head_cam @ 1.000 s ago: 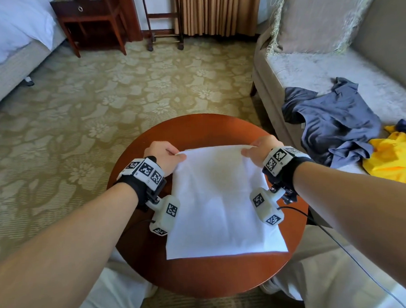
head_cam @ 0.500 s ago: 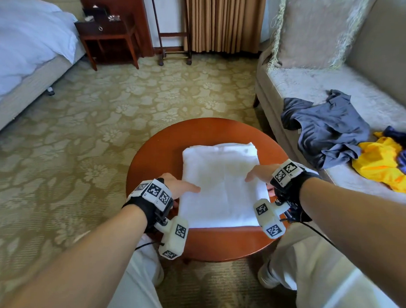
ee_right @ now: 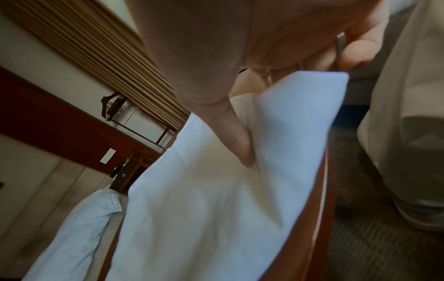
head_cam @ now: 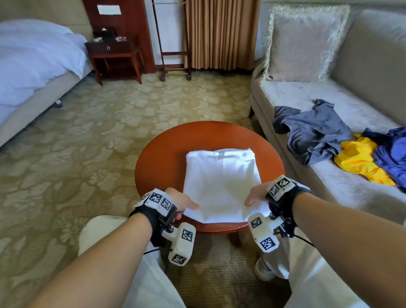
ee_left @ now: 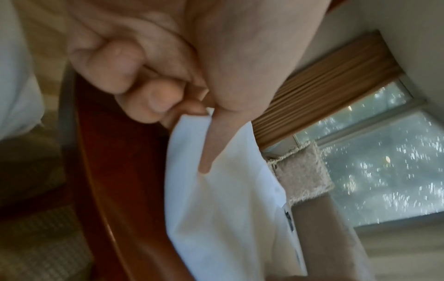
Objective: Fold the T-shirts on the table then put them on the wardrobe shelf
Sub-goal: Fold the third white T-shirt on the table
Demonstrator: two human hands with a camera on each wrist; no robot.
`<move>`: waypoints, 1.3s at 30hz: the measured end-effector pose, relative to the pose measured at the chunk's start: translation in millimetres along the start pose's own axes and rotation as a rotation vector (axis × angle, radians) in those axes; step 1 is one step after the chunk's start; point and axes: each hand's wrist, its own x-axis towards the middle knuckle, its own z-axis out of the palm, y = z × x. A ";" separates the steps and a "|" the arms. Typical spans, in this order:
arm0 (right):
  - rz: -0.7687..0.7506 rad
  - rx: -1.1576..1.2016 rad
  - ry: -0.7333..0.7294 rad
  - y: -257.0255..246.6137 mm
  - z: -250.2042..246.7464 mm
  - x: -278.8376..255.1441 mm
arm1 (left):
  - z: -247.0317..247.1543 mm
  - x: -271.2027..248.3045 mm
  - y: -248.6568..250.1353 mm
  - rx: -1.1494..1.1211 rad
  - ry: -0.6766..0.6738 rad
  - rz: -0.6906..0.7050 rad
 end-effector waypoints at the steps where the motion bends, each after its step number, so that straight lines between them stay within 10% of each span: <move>1: -0.014 0.023 -0.001 1.9 0.8 -5.9 | -2.1 -3.2 -2.7 -0.034 -0.020 0.001; 11: 0.006 0.415 -0.037 28.4 -40.1 -7.4 | -24.8 -30.9 -0.4 -0.685 -0.131 0.273; 21: -0.134 0.888 -0.080 43.5 -45.8 -27.9 | -38.8 -24.4 -3.0 -0.821 -0.438 0.449; 29: -0.239 1.215 -0.090 49.7 -49.5 -15.8 | -27.4 -20.0 10.0 -0.520 0.049 0.504; 33: -0.325 0.949 -0.245 55.3 -54.0 -17.1 | -28.3 -11.6 13.3 -0.261 0.266 0.606; 39: -0.324 1.044 0.132 59.2 -45.9 1.5 | -24.3 -1.3 19.0 -0.210 0.245 0.699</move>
